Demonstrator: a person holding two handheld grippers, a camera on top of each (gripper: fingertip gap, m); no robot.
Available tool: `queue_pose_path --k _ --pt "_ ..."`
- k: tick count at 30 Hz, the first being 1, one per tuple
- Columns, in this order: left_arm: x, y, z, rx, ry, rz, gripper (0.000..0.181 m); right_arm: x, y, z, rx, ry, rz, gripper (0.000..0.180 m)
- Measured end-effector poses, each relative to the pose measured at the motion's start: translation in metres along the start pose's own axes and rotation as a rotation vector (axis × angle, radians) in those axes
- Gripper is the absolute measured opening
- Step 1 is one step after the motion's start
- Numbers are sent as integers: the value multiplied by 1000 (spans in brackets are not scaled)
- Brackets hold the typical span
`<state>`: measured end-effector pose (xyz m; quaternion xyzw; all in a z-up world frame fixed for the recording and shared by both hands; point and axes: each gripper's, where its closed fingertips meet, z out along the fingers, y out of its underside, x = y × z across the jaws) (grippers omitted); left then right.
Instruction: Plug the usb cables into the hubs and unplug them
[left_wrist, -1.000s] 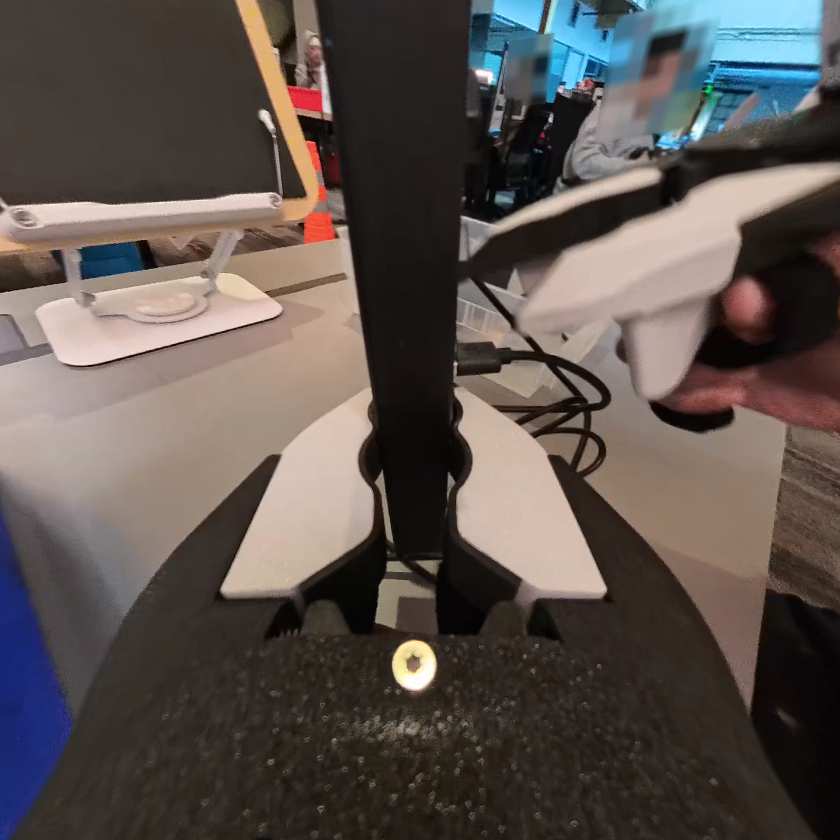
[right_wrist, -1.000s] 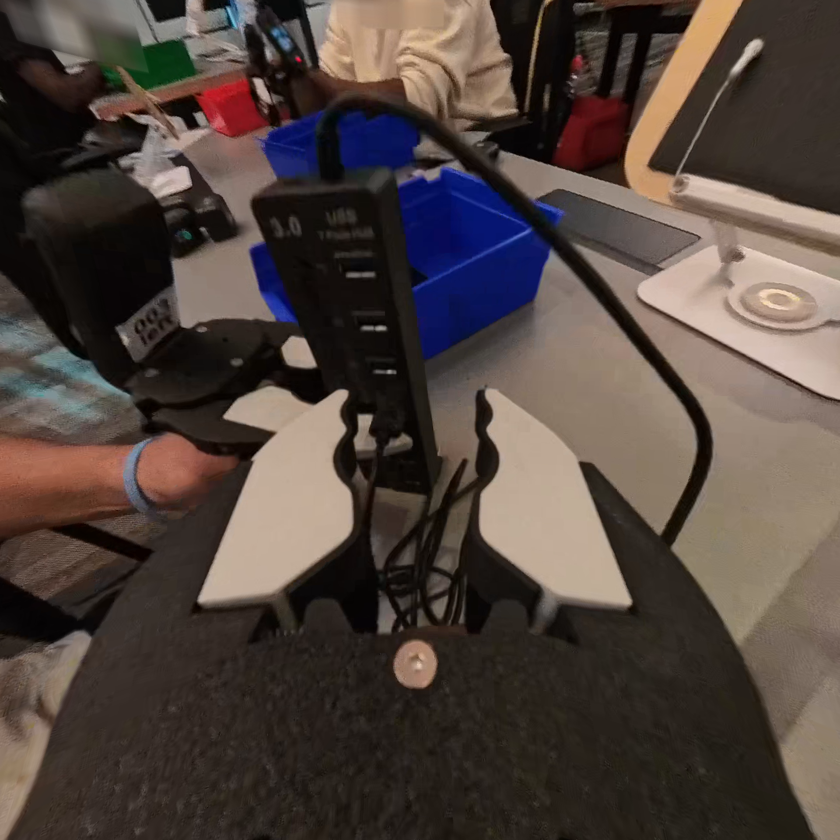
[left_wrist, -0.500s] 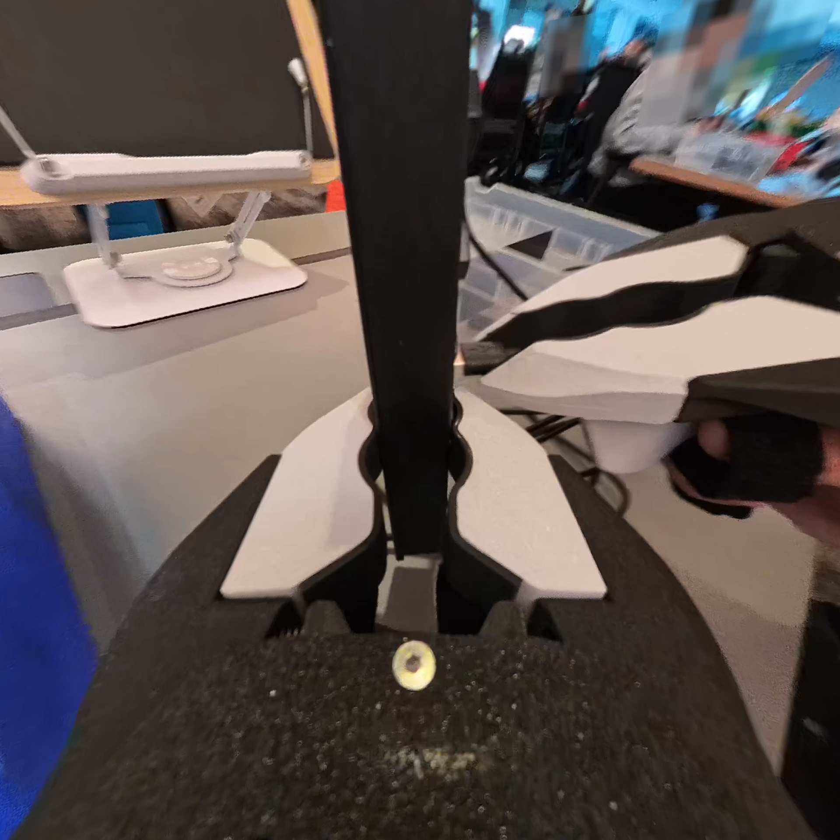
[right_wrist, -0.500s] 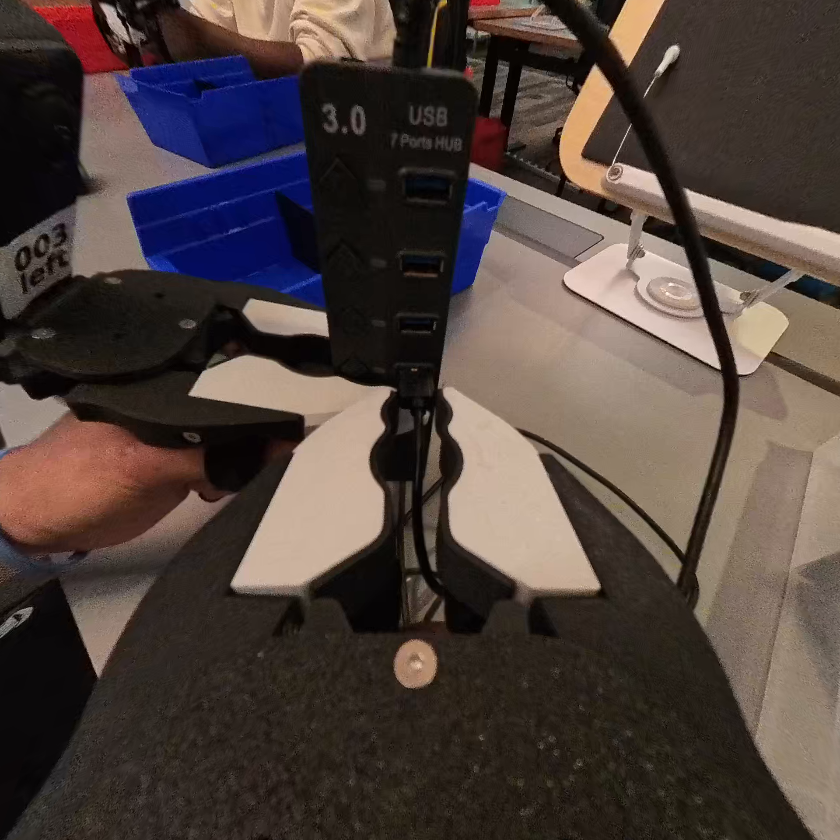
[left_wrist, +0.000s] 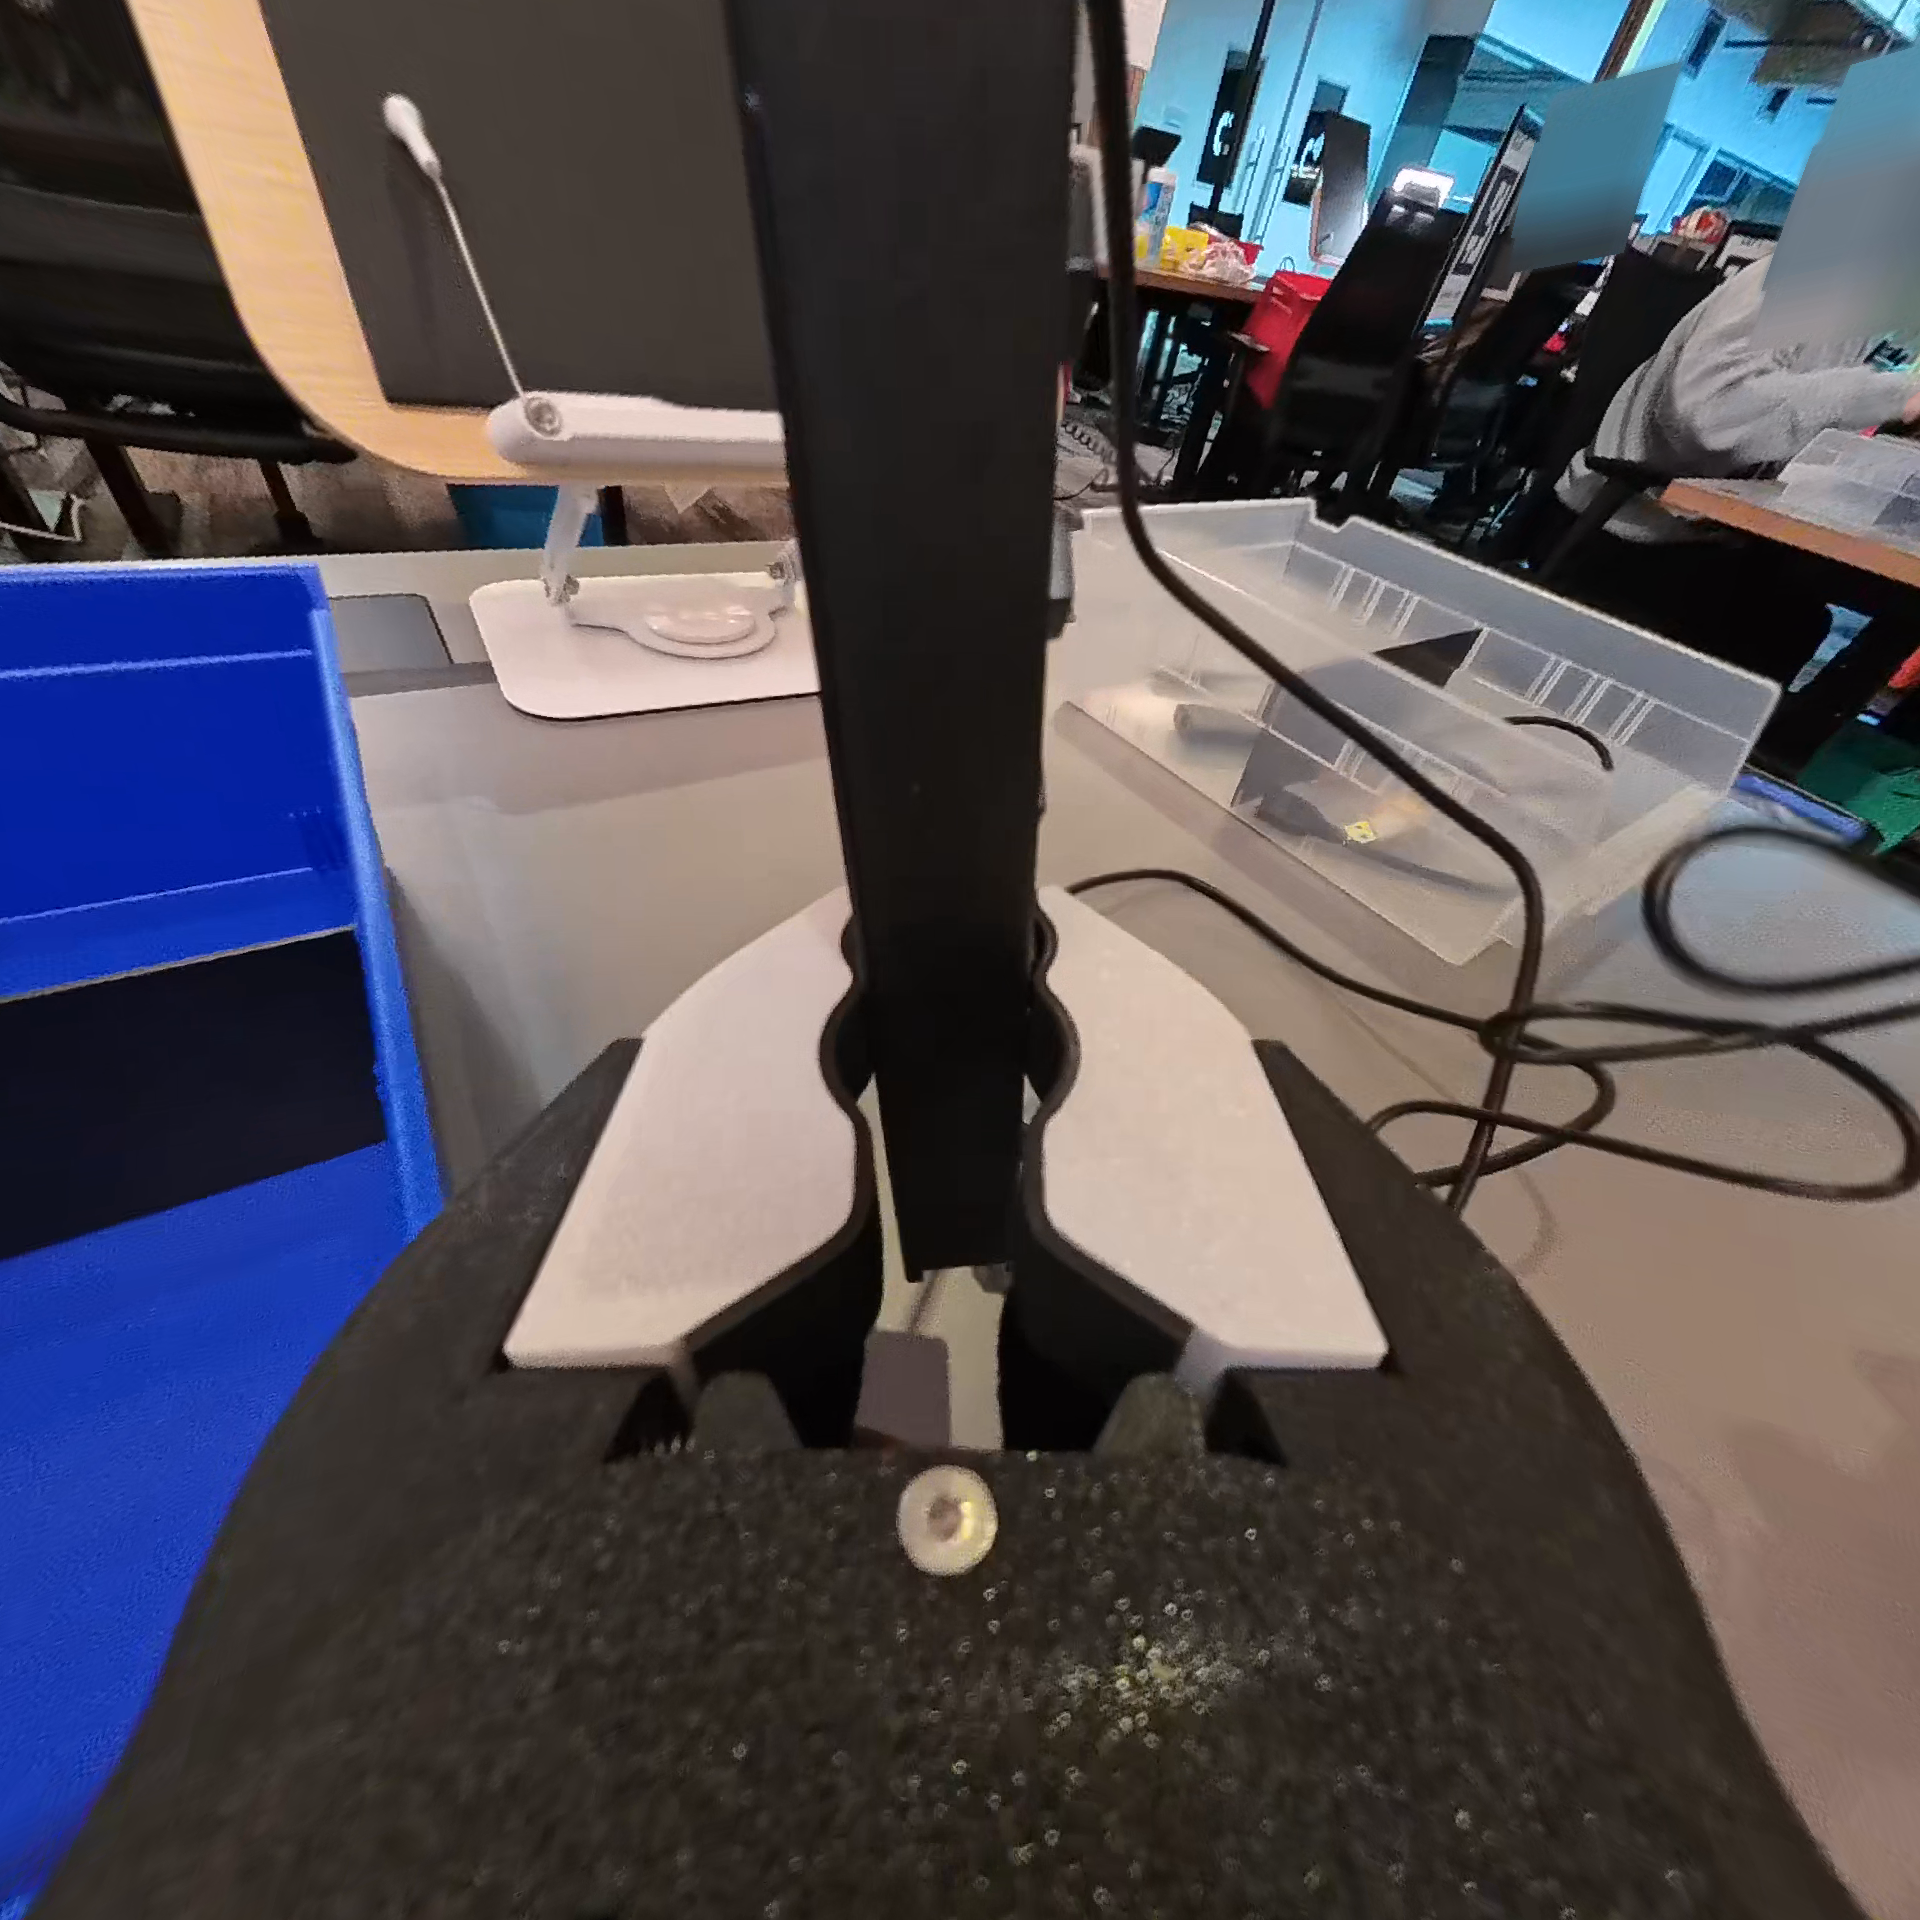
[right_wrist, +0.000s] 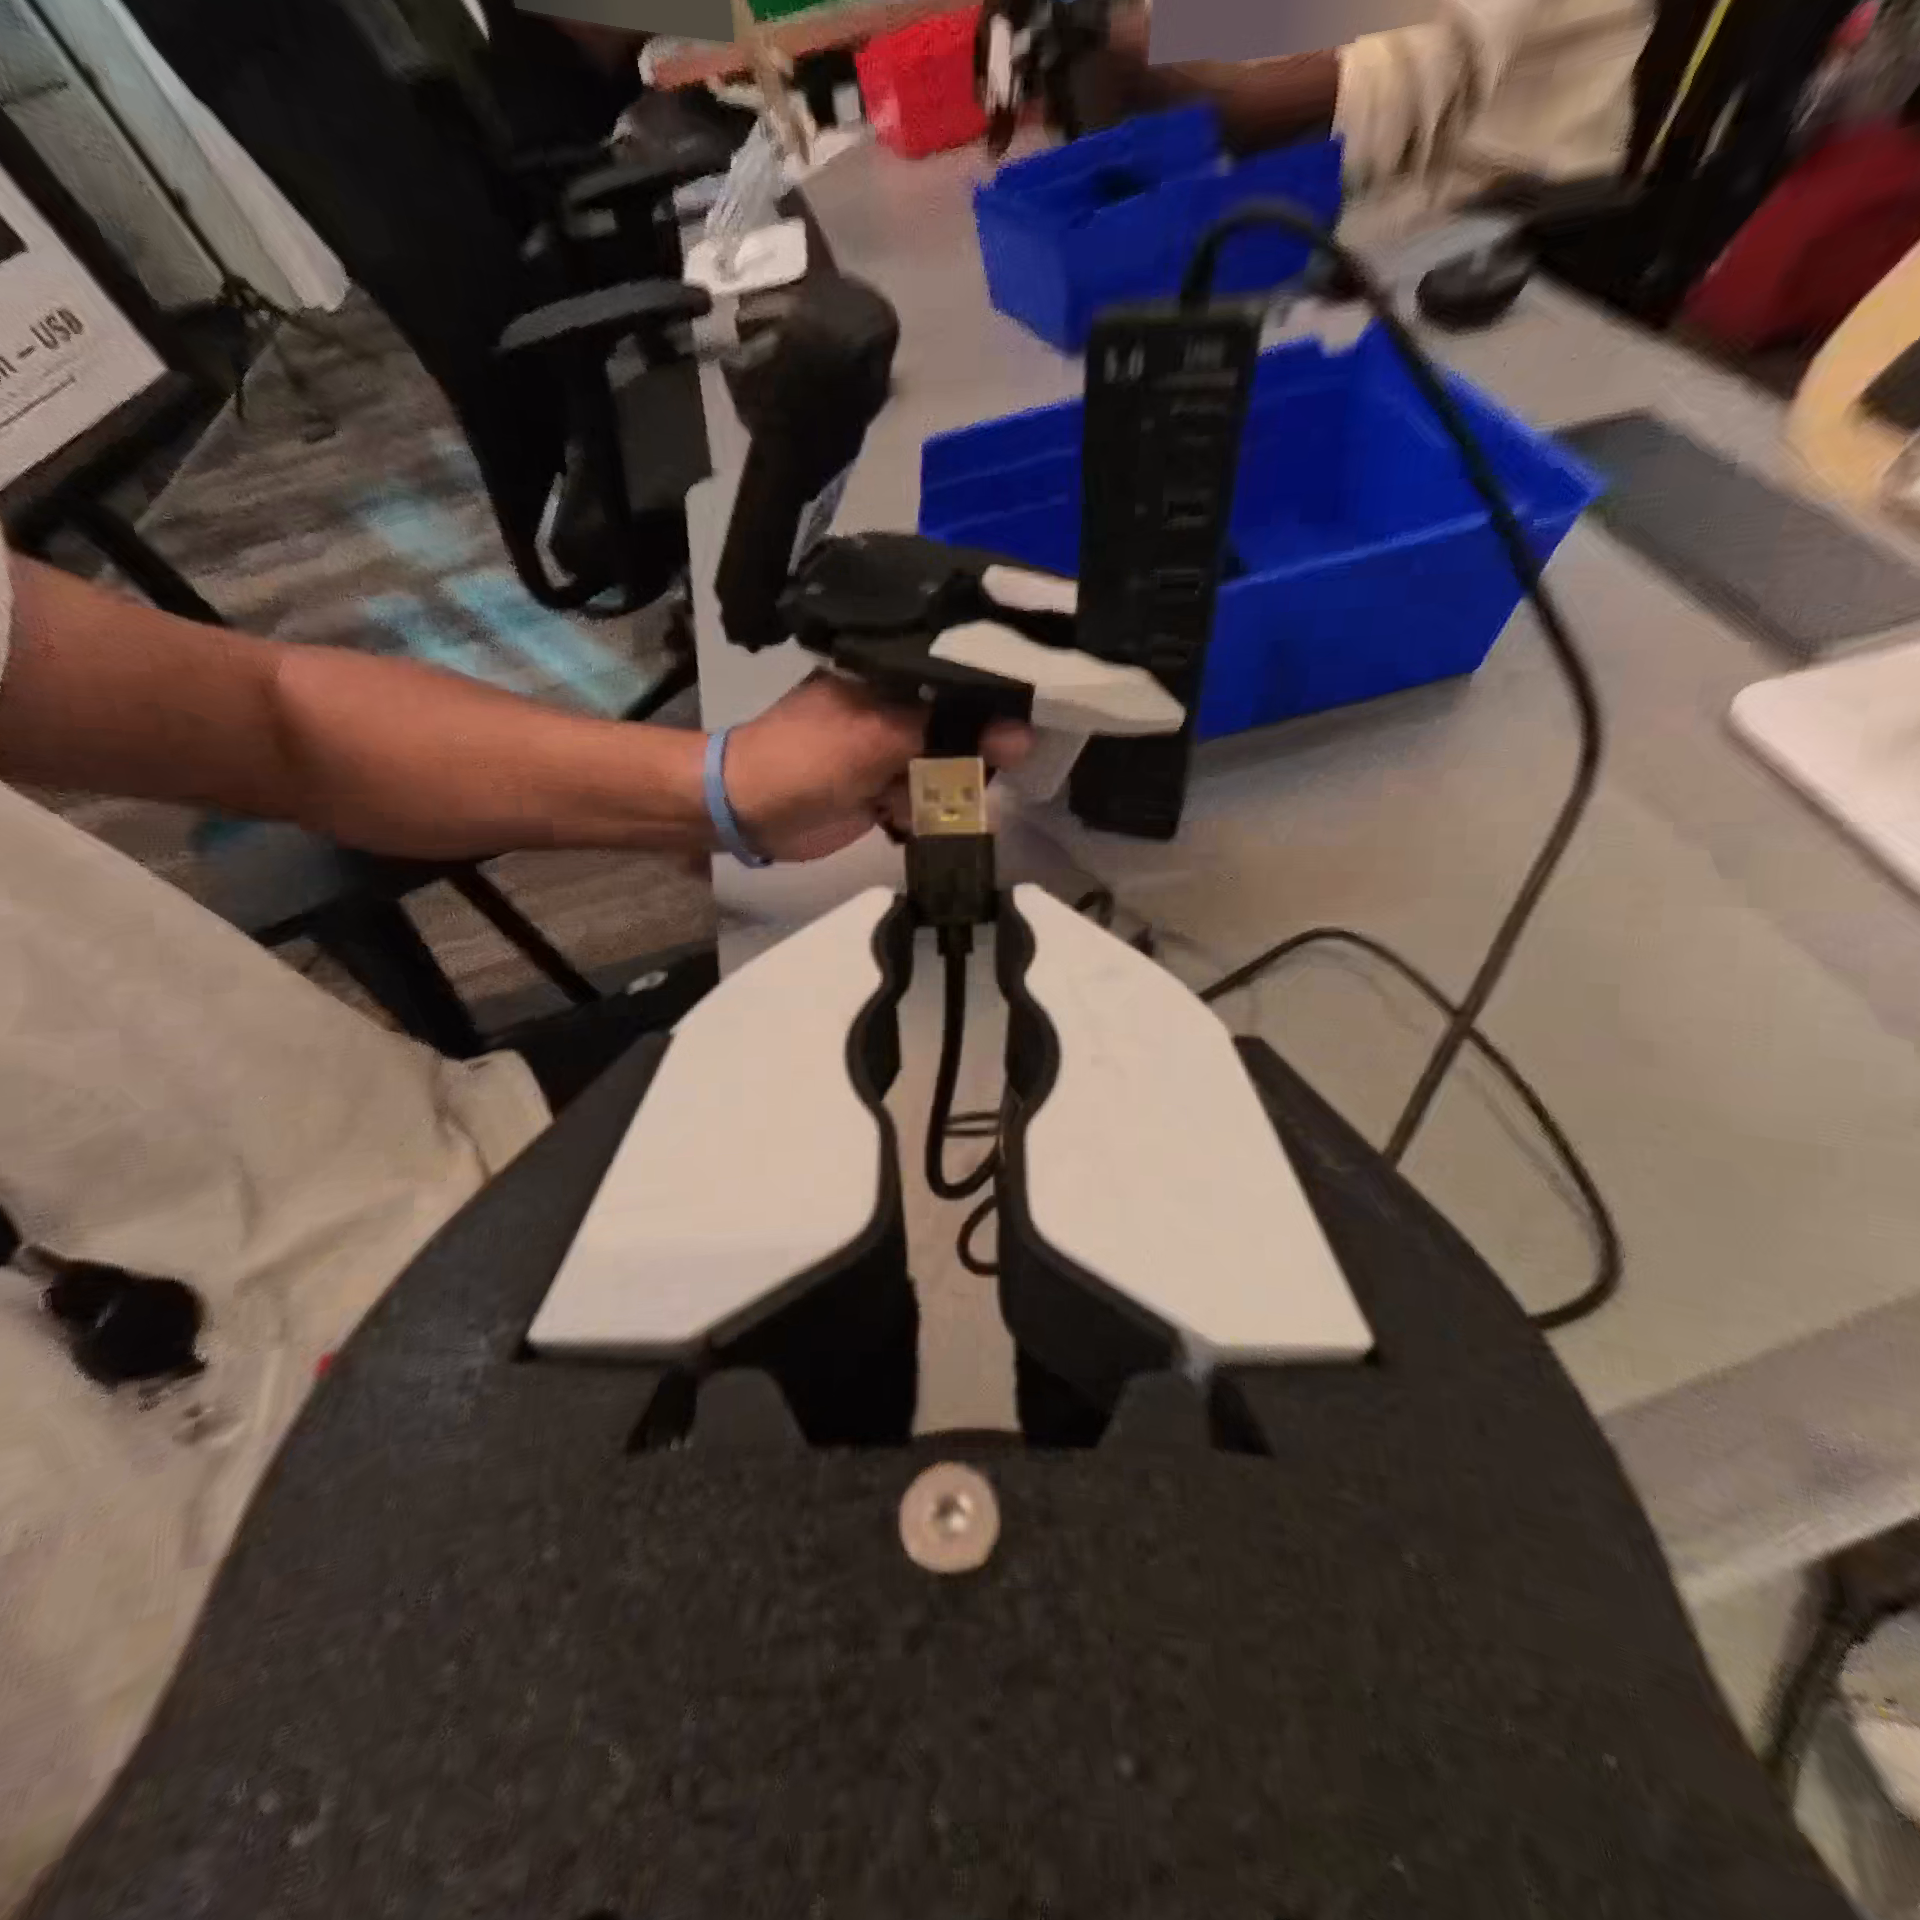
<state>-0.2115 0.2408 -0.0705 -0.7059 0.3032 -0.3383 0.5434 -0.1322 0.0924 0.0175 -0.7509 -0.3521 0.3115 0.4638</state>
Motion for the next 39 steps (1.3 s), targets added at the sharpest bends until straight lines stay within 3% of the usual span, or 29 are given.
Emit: queue_pose_path --k 3,5,7,10,12,15,19,21,28,31,33,34,39 --pt "1 7 3 -22 10 -7 25 -15 -52 -48 367 -65 -29 15" --pt "4 10 4 -30 16 -12 25 -4 -75 -78 521 24 -23 14" --pt "8 12 6 -36 30 -10 25 18 -56 -71 368 169 -39 14" --pt "17 12 7 -29 57 19 25 32 20 -27 -48 177 5 15" --pt "22 14 9 -38 57 47 25 40 51 -2 -145 163 15 15" --pt "30 16 9 -45 76 65 25 69 89 12 -294 271 91 15" --pt "32 17 7 -51 82 90 25 49 111 11 -431 220 101 47" --pt "32 17 7 -54 81 95 25 52 130 7 -543 337 1 66" --pt "32 23 9 -74 108 48 25 46 186 45 -720 360 -68 95" --pt "32 25 9 -88 111 59 25 61 197 45 -767 404 -39 81" --pt "30 26 8 -90 97 84 25 61 200 43 -769 392 -9 63" --pt "29 26 8 -91 88 98 25 63 200 39 -784 403 -36 43" --pt "15 22 5 -82 26 129 25 55 193 28 -738 340 -105 17"
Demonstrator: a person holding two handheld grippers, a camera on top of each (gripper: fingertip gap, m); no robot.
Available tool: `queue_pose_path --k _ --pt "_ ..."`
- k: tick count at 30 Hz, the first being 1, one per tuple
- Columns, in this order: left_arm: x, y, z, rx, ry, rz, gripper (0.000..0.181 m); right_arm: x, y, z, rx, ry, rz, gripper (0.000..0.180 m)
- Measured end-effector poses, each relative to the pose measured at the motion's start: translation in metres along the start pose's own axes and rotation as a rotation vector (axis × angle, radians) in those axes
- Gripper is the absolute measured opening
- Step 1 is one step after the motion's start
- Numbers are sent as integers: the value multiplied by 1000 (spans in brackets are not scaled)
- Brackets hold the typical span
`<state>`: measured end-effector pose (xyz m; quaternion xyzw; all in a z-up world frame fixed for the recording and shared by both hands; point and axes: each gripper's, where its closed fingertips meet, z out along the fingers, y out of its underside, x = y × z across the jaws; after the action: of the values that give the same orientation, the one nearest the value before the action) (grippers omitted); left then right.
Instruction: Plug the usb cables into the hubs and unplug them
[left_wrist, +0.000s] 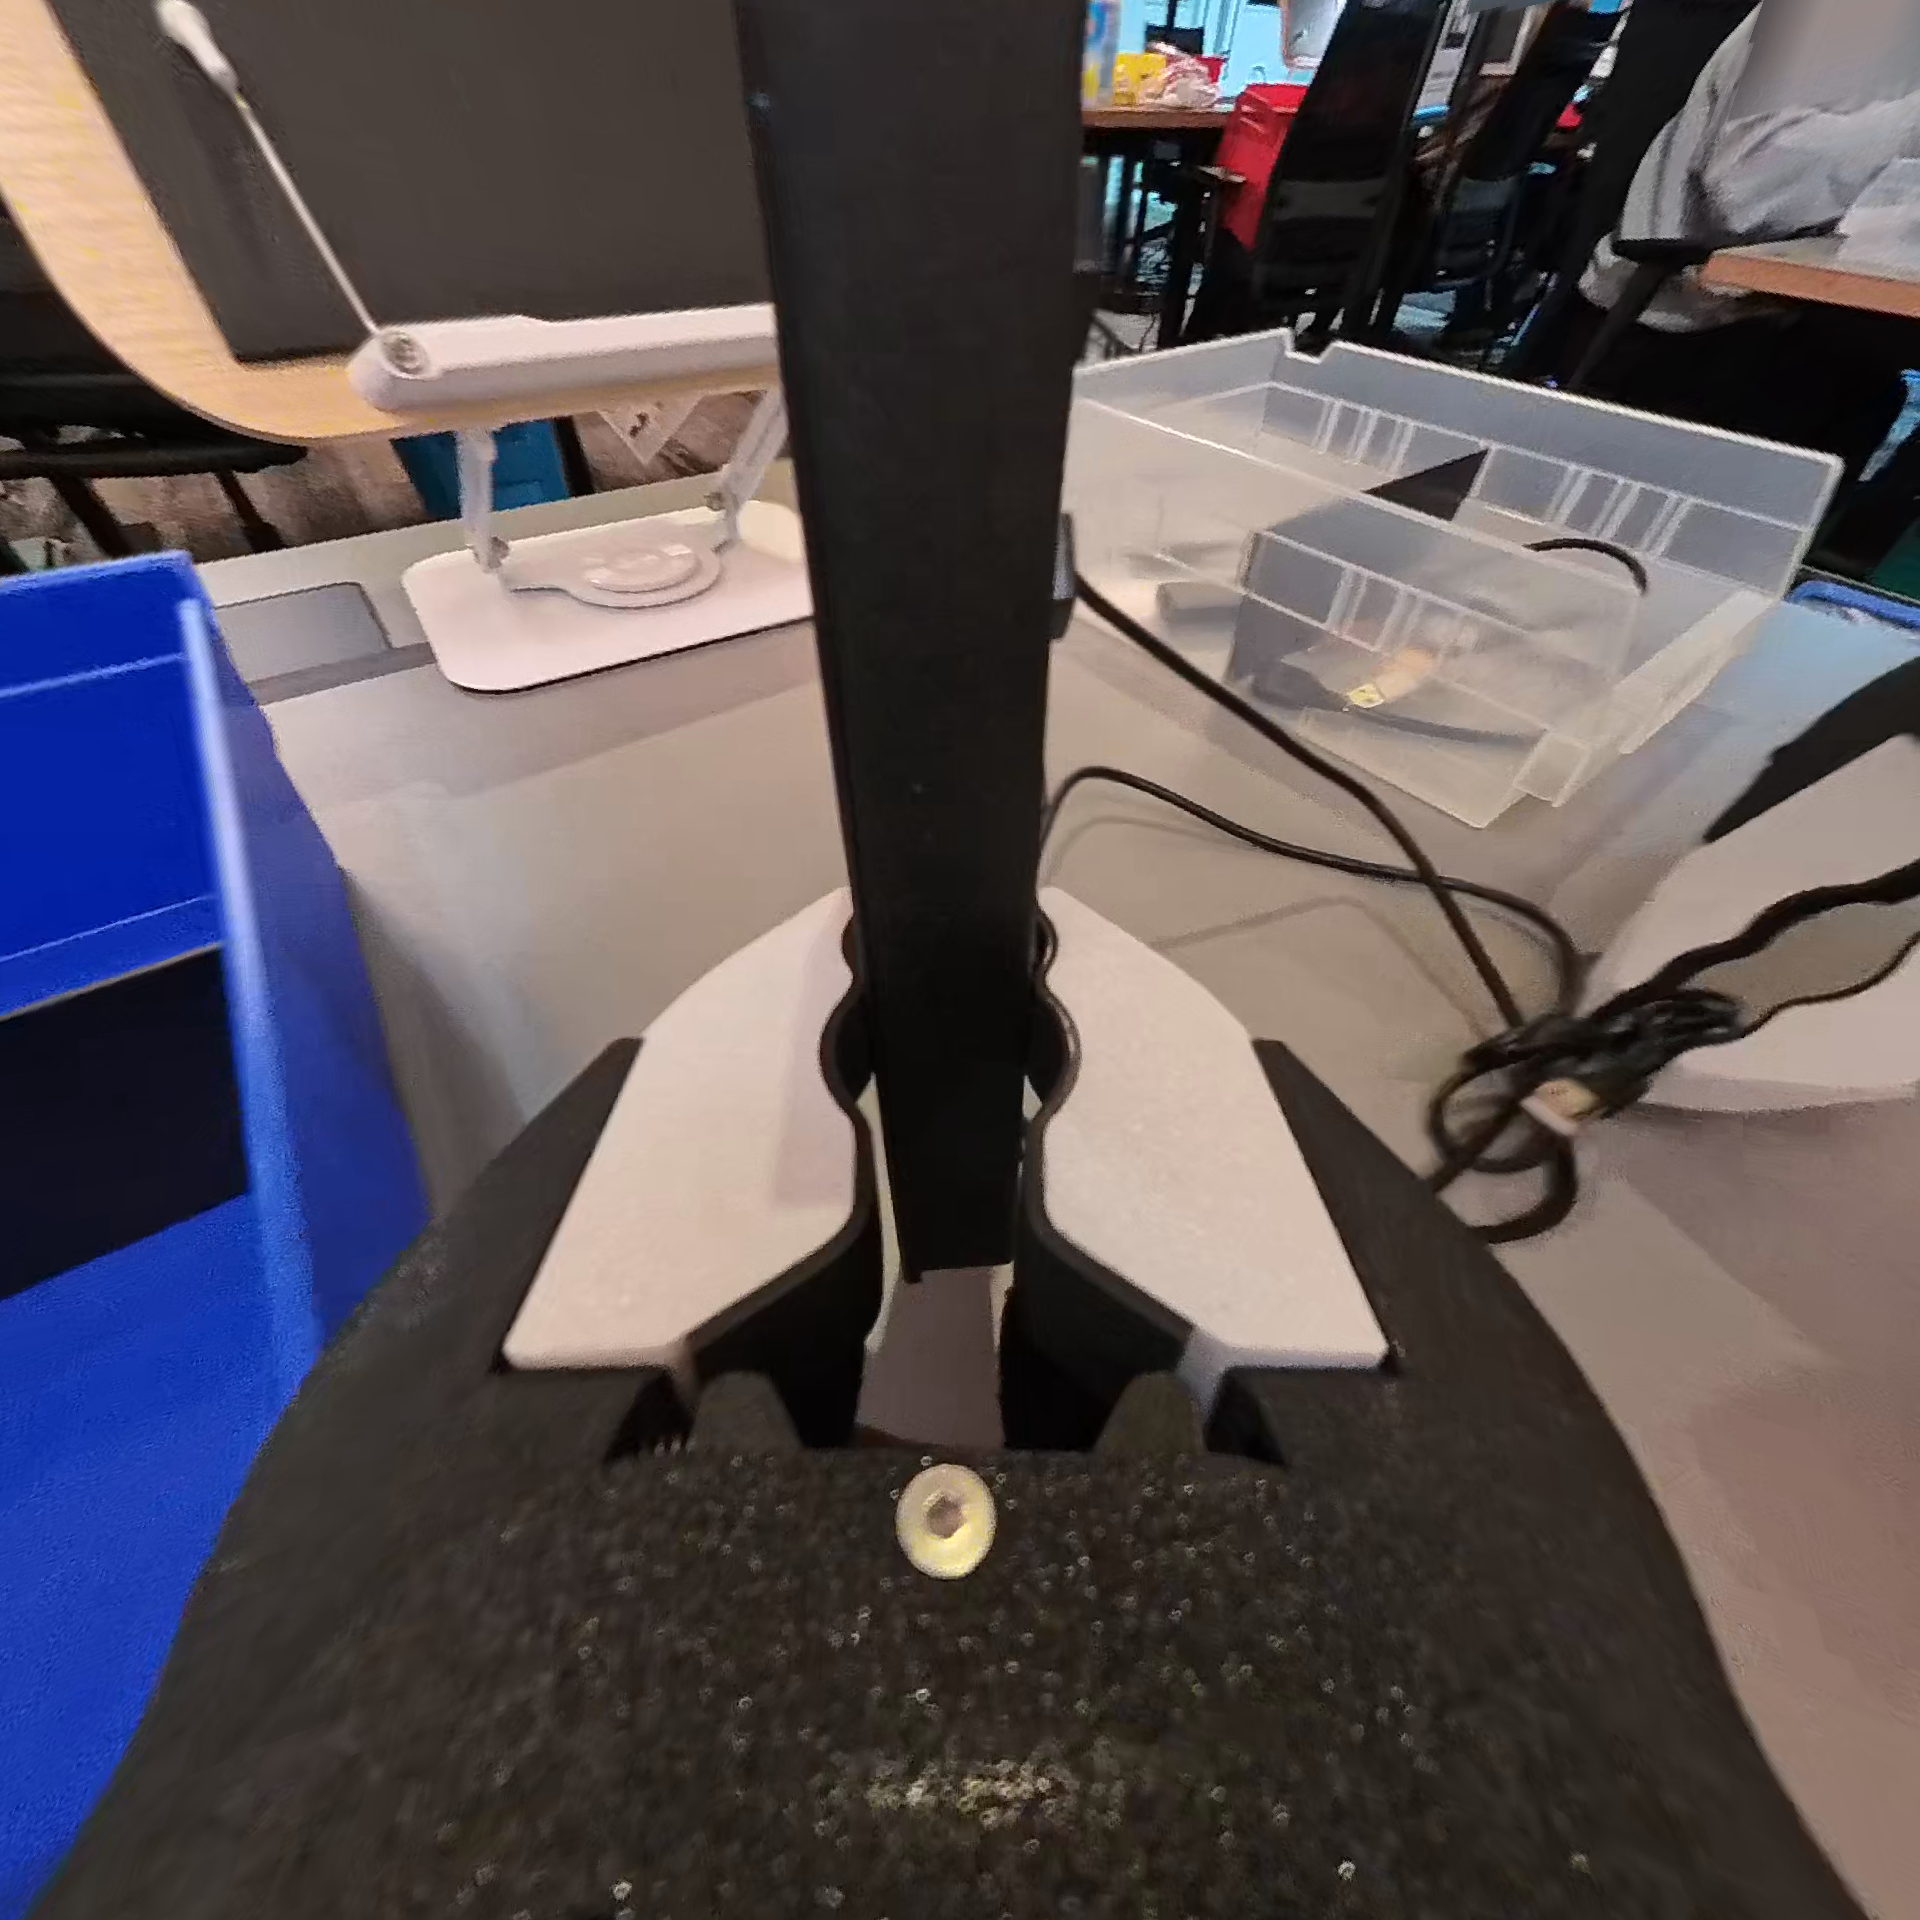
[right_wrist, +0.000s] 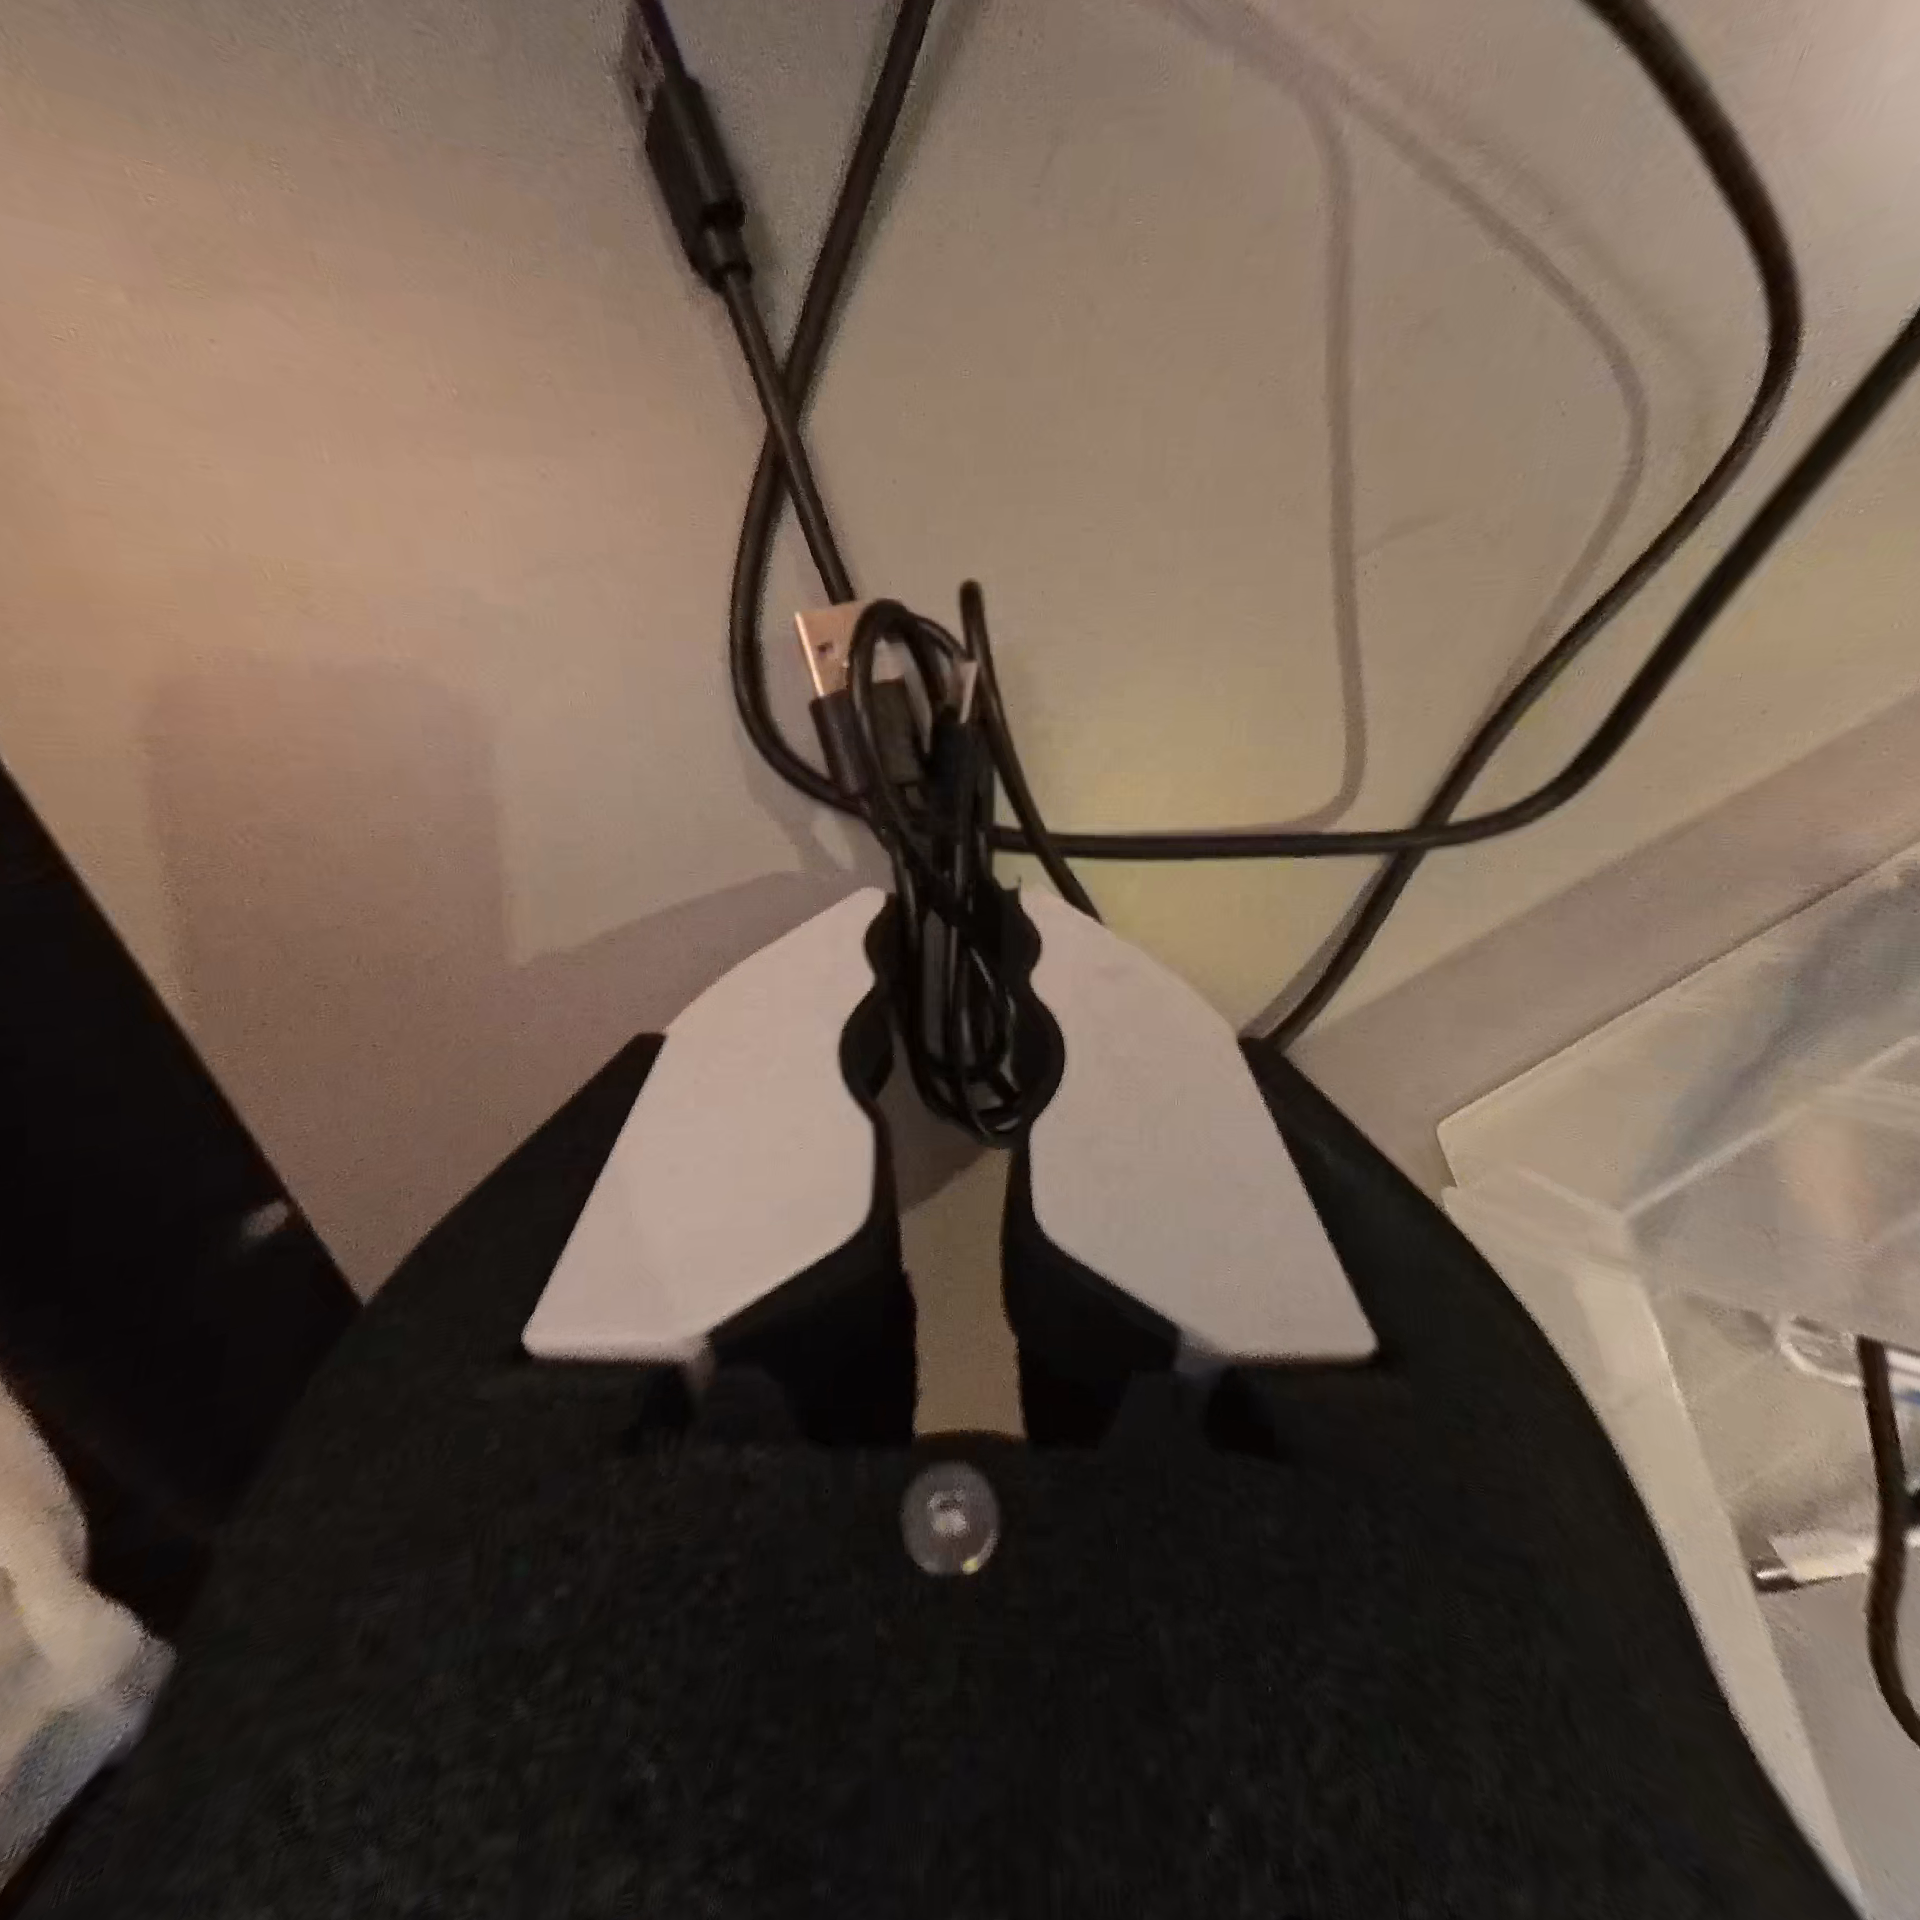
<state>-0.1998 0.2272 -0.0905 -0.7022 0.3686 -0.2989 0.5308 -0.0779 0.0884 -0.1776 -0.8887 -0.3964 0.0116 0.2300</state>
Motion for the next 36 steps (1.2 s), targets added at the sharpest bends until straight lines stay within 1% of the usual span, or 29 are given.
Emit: queue_pose_path --k 2,3,5,7,9,10,11,13,15,16,17,18,19,20,22,26,27,30,31,33,36 --pt "-9 -2 -3 6 -31 11 25 5 -1 -16 53 -17 23 15" --pt "-12 -4 -4 12 -41 12 25 10 -5 -29 109 -7 42 13" --pt "-17 -8 -7 22 -54 12 25 19 -18 -62 252 -3 72 11" --pt "-19 -8 -7 26 -57 5 25 29 -35 -104 428 4 117 10" --pt "-17 -7 -6 21 -52 0 25 25 -61 -164 745 -99 167 8" --pt "-16 -6 -6 18 -50 1 25 26 -67 -190 867 -143 198 8" --pt "-15 -5 -5 16 -45 0 25 29 -69 -214 974 -175 222 8" --pt "-13 -4 -4 11 -37 -1 25 39 -66 -271 1290 -318 306 7" --pt "-12 -4 -4 10 -38 8 25 77 -44 -292 1451 -353 525 7" --pt "-12 -4 -5 10 -39 12 25 91 -31 -299 1534 -377 602 6" --pt "-12 -4 -4 10 -41 15 25 107 -18 -296 1556 -359 694 6" --pt "-12 -4 -4 9 -43 16 25 125 -6 -279 1490 -269 804 6" --pt "-12 -4 -4 10 -41 14 25 131 1 -261 1381 -189 839 7" --pt "-12 -4 -4 9 -35 6 25 128 -1 -246 1286 -176 824 7" --pt "-8 -4 -3 4 -14 -11 25 113 -16 -236 1226 -231 775 7" --pt "4 0 1 -14 34 -6 25 93 -47 -208 1111 -254 696 7" --pt "6 0 2 -15 42 -4 25 92 -51 -201 1102 -252 700 7" --pt "11 -1 1 -11 65 4 25 90 -64 -191 1159 -256 715 6" --pt "13 -2 1 -7 75 8 25 82 -72 -187 1153 -278 685 7" --pt "14 -3 0 -3 80 19 24 58 -94 -191 1174 -374 566 7" --pt "14 -4 0 5 86 14 25 77 -108 -203 1157 -185 507 7"
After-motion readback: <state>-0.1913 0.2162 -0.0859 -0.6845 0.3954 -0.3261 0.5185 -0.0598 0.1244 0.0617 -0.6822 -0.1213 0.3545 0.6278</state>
